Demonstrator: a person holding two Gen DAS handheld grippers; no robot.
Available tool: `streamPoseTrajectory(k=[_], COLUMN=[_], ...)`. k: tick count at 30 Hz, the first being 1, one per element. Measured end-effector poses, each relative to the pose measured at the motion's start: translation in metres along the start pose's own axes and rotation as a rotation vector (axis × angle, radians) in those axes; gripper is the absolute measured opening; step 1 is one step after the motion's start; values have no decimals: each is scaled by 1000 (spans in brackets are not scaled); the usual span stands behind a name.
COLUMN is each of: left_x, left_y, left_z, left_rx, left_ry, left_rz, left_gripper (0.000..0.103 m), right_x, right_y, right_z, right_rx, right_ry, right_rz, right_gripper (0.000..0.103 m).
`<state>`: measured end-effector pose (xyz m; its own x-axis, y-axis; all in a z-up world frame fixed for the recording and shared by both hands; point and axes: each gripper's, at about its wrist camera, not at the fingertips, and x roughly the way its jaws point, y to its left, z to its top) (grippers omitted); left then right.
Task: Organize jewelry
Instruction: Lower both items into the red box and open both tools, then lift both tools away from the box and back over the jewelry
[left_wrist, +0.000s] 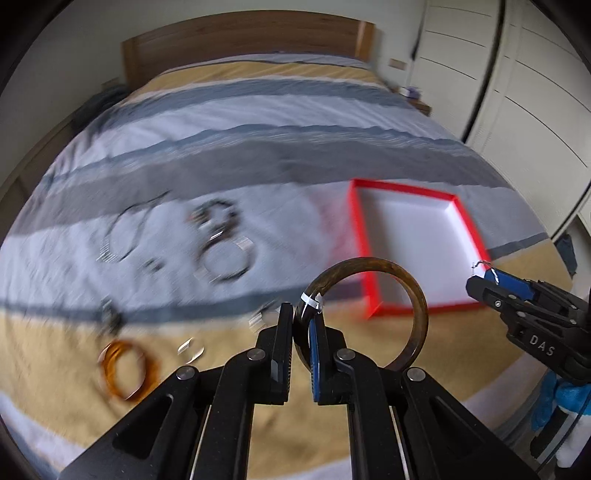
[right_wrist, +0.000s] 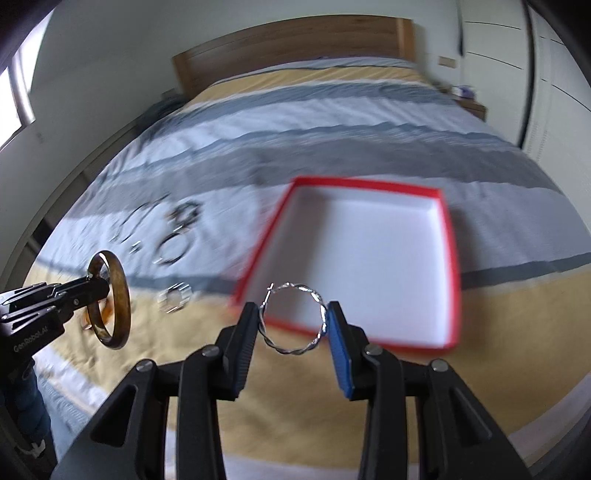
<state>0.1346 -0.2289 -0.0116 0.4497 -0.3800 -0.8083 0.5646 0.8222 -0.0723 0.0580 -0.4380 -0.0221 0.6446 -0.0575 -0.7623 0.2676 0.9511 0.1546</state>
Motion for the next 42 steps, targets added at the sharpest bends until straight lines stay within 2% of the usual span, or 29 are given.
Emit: streamPoseTrajectory(k=[5,9,13,15,17,20,23,26,27,32,37,42], left_x=[64,114,126,133,147,150,147,135,130,88,23,-46], left_y=[-47,-62,-65,-68,-72,-75,-74,-70,-68,-66,-57,-20], left_z=[33,29,26,23,15,11,11,12,12,17,31,43], left_rx=[35,38,70,82,95,89,69,67,64,72,83,8], left_ry=[56,129,121,146,184,172,183,162,156,103,33,-32], left_rz=[-37,-24,-8,-13,13,27,11,24,22,29,58,80], left_gripper=[8,8,11,14,15,16,27,41,42,42,42,42], right_x=[30,69,100,104,104,105,101,88,83,44,-14,-76], right_y=[-42,-62,-64,-63,-63,-60,-62,-63,-63,-59,-45,-25], right_z=[28,33,20,16,13,12,12,13,13,17,27,41], right_rx=[16,1,-27,-41,-54,-105,-93,-72,-69,-53,-45,-54], right_ry=[12,78,137,137,135,148,152,134,129,82,-2,-96], right_rz=[-35,-46,-68,-83,-89,-115,-113,-122,-124,-114,-84,-50], right_gripper=[36,36,36,36,36,36,38,44,45,45,45,45])
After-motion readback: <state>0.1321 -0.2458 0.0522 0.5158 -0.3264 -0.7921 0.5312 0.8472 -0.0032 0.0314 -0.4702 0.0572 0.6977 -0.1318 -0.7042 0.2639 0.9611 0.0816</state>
